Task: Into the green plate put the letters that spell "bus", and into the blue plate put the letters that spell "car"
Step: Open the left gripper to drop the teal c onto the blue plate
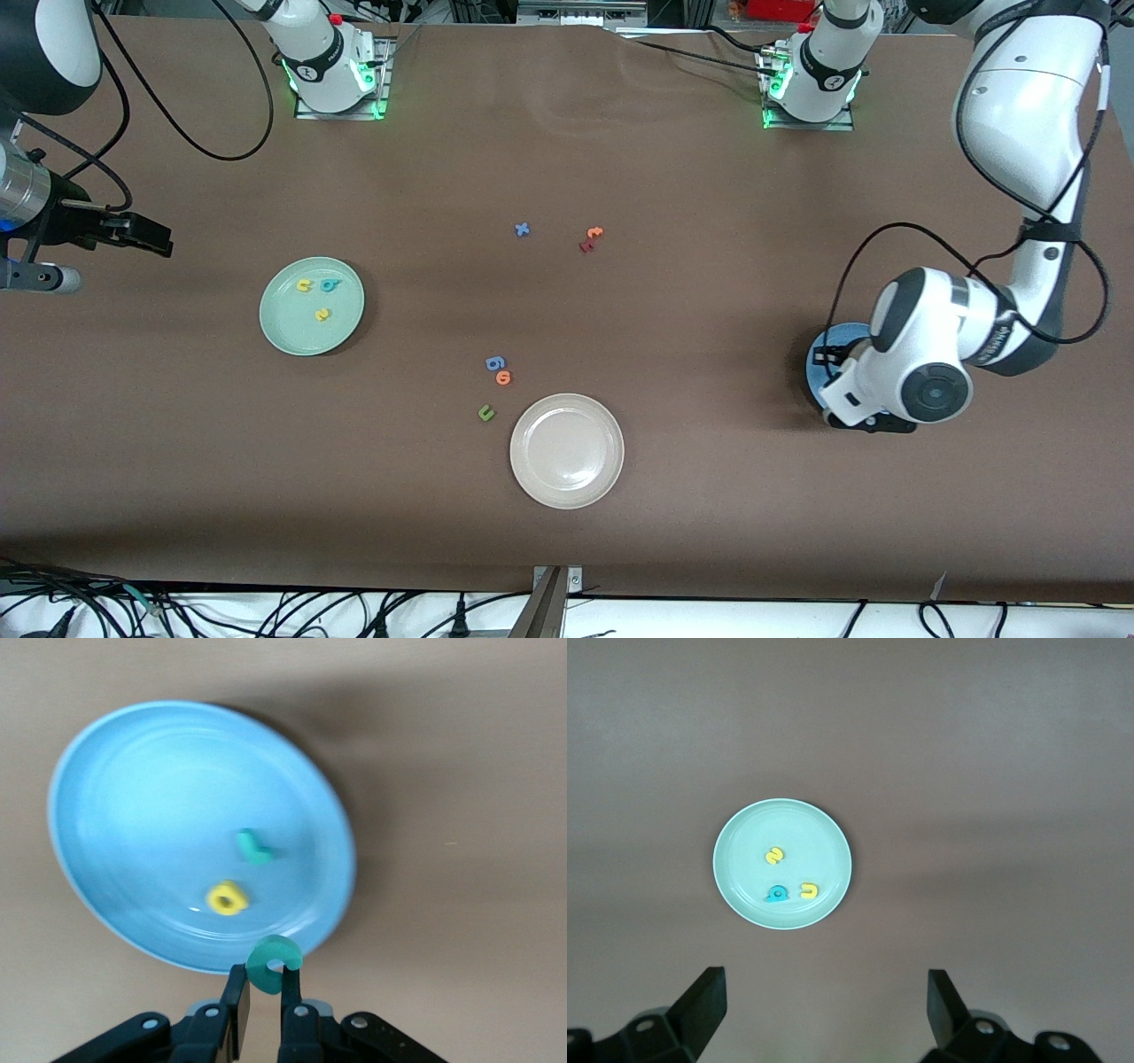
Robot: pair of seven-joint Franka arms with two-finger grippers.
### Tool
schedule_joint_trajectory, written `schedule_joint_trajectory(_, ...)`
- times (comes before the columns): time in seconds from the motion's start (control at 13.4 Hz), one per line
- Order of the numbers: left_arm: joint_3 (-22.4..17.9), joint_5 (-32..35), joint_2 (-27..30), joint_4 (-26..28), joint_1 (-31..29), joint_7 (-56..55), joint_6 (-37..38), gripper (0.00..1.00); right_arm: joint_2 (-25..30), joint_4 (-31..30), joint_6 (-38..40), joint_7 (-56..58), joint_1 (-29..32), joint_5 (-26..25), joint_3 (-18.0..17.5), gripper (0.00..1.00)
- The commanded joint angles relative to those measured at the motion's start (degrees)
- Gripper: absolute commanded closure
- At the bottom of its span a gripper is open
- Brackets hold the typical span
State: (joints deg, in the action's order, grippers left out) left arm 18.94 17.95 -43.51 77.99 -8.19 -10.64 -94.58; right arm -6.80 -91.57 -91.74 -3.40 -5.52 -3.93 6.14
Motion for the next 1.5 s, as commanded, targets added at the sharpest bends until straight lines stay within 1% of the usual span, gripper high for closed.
schedule_joint_trajectory(0.0, -1.88, 1.56, -0.44, 0.49, -0.78, 4.4, 0.19, 0.89, 0.83, -0.19, 0.6, 1.03, 0.33, 0.33, -0.08, 0.0)
schedule_joint_trajectory(0.07, -2.15, 2.09, -0.87, 0.49, -0.78, 4.4, 0.01, 0.88, 0.83, -0.11, 0.6, 1.03, 0.33, 0.33, -0.08, 0.0)
schedule_joint_trajectory(0.15, -2.16, 2.53, -1.57, 0.49, -0.78, 4.4, 0.01, 0.81, 0.83, -0.19, 0.6, 1.03, 0.33, 0.33, -0.08, 0.0)
schedule_joint_trajectory(0.22, -2.16, 3.05, -2.19, 0.41, -0.78, 4.49, -0.08, 0.48, 0.83, -0.19, 0.6, 1.03, 0.33, 0.33, -0.08, 0.0)
schedule_joint_trajectory(0.3, -2.16, 3.32, -2.28, 0.32, -0.86, 4.41, -0.43, 0.0, 0.83, -0.19, 0.6, 1.03, 0.33, 0.33, -0.08, 0.0)
schedule_joint_trajectory(0.45, -2.16, 3.32, -1.67, 0.32, -0.86, 4.05, -0.43, 0.0, 0.83, -0.1, 0.6, 1.03, 0.33, 0.59, -0.08, 0.0)
schedule_joint_trajectory(0.6, -1.98, 2.8, 0.16, 0.23, -1.13, 4.14, 0.09, 0.0, 0.83, -0.19, 0.6, 1.03, 0.42, 0.68, -0.08, 0.0)
schedule_joint_trajectory(0.67, -1.98, 2.62, 1.74, 0.32, -1.39, 4.05, 0.88, 0.0, 0.83, -0.19, 0.68, 1.03, 0.42, 0.68, -0.08, 0.0)
schedule_joint_trajectory(0.75, -1.81, 1.66, 3.15, 0.32, -1.39, 3.53, 3.5, 0.0, 0.83, -0.19, 0.6, 1.03, 0.33, 0.68, -0.08, 0.0)
schedule_joint_trajectory(0.9, -1.98, -1.76, 7.45, 0.32, -1.91, 3.53, 7.55, 0.0, 0.83, -0.19, 0.6, 1.03, 0.42, 0.68, -0.08, 0.0)
schedule_joint_trajectory(0.97, -1.98, -3.34, 9.04, 0.23, -3.31, 3.53, 9.22, 0.0, 0.83, -0.19, 0.68, 1.03, 0.42, 0.68, 0.01, 0.0)
schedule_joint_trajectory(1.05, -1.98, -5.18, 10.44, 0.32, -3.93, 3.53, 10.11, 0.0, 0.83, -0.19, 0.69, 1.03, 0.42, 0.68, 0.36, 0.0)
schedule_joint_trajectory(1.2, -1.98, -6.17, 13.26, 0.32, -4.11, 3.44, 12.48, 0.0, 0.74, -0.11, 0.6, 1.03, 0.42, 0.68, 0.36, 0.0)
schedule_joint_trajectory(1.27, -2.33, -6.78, 16.14, 1.36, -4.03, 3.52, 12.58, 0.0, 0.74, -0.1, 0.6, 1.03, 0.42, 0.68, 0.36, 0.0)
schedule_joint_trajectory(1.35, -4.42, -8.96, 19.48, 2.85, -2.9, 3.53, 12.58, 0.0, 0.74, -0.1, 0.51, 1.03, 0.42, 0.68, 0.36, 0.0)
schedule_joint_trajectory(1.42, -7.92, -11.68, 22.03, 4.35, -0.27, 3.26, 12.32, 0.0, 0.74, -0.1, 0.51, 1.03, 0.51, 1.38, 0.45, 0.0)
